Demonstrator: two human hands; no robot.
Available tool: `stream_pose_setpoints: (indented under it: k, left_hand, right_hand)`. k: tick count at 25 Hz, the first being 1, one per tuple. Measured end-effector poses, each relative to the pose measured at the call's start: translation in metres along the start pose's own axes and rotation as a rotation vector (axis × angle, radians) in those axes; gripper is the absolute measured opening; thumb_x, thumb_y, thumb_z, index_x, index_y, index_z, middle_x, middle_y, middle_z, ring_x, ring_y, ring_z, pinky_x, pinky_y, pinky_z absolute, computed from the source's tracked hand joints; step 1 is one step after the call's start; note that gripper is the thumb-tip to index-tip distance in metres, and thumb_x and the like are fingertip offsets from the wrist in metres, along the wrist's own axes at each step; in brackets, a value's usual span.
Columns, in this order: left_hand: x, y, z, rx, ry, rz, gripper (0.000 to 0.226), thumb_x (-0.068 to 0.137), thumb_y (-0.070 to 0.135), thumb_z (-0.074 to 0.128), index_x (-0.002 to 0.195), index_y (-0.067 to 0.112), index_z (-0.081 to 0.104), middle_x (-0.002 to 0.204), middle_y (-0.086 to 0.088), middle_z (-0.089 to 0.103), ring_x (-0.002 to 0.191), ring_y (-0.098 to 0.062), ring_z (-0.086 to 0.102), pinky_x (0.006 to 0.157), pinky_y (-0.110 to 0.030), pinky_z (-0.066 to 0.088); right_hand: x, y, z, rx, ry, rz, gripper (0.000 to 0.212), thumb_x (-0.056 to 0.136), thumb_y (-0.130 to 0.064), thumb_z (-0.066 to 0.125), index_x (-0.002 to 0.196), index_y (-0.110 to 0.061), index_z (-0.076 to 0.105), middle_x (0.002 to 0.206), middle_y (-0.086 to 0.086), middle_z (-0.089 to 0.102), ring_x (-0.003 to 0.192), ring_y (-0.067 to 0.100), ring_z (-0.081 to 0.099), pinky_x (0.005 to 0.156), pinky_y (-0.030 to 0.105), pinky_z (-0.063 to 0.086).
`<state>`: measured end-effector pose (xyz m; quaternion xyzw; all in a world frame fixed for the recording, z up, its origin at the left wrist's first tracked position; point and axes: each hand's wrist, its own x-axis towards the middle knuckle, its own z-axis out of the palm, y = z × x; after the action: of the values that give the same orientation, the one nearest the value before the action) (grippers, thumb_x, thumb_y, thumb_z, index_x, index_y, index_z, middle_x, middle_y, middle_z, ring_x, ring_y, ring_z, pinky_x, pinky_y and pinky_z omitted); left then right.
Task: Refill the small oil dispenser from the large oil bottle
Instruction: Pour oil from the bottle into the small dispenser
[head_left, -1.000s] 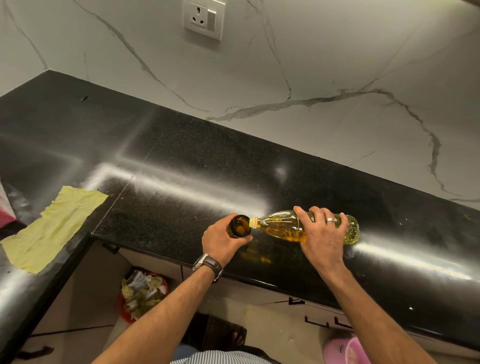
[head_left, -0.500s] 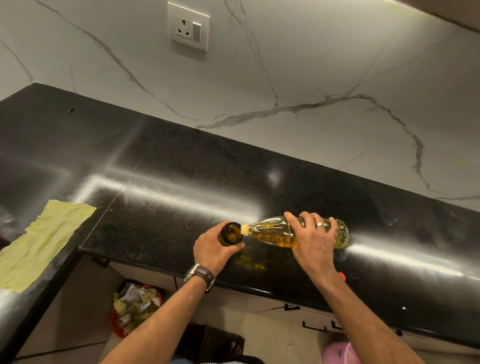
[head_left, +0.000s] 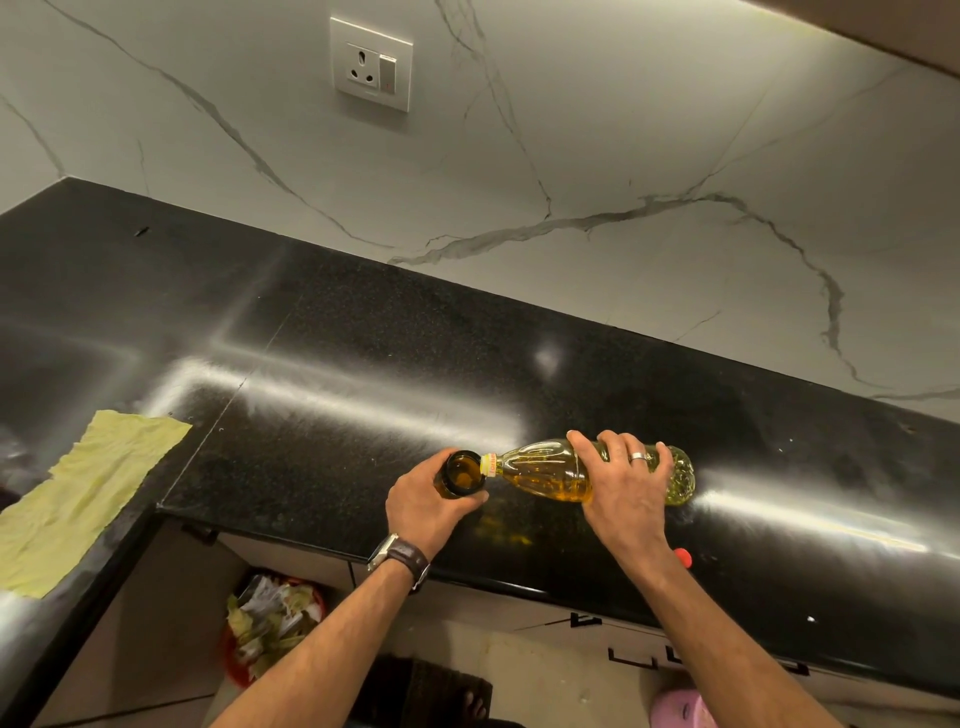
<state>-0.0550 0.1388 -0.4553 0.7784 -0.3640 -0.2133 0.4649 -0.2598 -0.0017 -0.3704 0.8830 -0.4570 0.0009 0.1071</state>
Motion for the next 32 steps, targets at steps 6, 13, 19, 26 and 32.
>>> stream_pose_setpoints:
  k: [6,13,19,26,32]
  left_hand:
    - [0.0000,0.0002,-0.0003,0.012,0.000,-0.001,0.062,0.069,0.050,0.091,0.125,0.033,0.068,0.112,0.014,0.074,0.107,-0.005,0.065,0.095,-0.032,0.056]
    - [0.0001,0.0001,0.0008,0.008,-0.001,-0.018,0.065,0.069,0.049,0.091,0.127,0.034,0.067,0.114,0.013,0.074,0.108,-0.007,0.066,0.097,-0.035,0.057]
    - [-0.0001,0.0006,0.0000,0.000,-0.005,-0.019,0.064,0.070,0.048,0.091,0.127,0.033,0.067,0.115,0.012,0.074,0.110,-0.008,0.065,0.099,-0.036,0.056]
    - [-0.0002,0.0021,-0.0008,0.001,-0.004,-0.009,0.063,0.071,0.047,0.091,0.128,0.031,0.067,0.116,0.010,0.074,0.111,-0.009,0.065,0.099,-0.035,0.056]
    - [-0.0007,0.0025,-0.0011,0.000,-0.001,-0.005,0.063,0.071,0.047,0.091,0.127,0.031,0.068,0.117,0.010,0.074,0.111,-0.009,0.065,0.099,-0.035,0.056]
  right_hand:
    - [-0.0004,0.0009,-0.0001,-0.013,0.001,0.002,0.090,0.066,-0.025,0.095,0.144,-0.036,0.051,0.132,0.008,0.063,0.127,0.031,0.058,0.108,0.069,0.036]
    - [0.0001,0.0008,0.0007,-0.003,0.010,-0.001,0.089,0.067,-0.025,0.095,0.144,-0.035,0.051,0.133,0.008,0.063,0.127,0.032,0.057,0.108,0.070,0.037]
    - [0.0005,0.0015,0.0004,-0.008,0.033,-0.010,0.088,0.068,-0.025,0.095,0.144,-0.034,0.052,0.132,0.009,0.063,0.126,0.032,0.058,0.108,0.069,0.037]
    - [0.0020,0.0025,-0.0025,-0.033,0.036,-0.024,0.088,0.070,-0.024,0.093,0.145,-0.034,0.049,0.134,0.010,0.061,0.128,0.033,0.056,0.109,0.069,0.035]
    - [0.0028,0.0015,-0.0041,-0.035,0.053,-0.033,0.088,0.068,-0.023,0.094,0.144,-0.033,0.051,0.134,0.011,0.062,0.128,0.034,0.056,0.108,0.070,0.035]
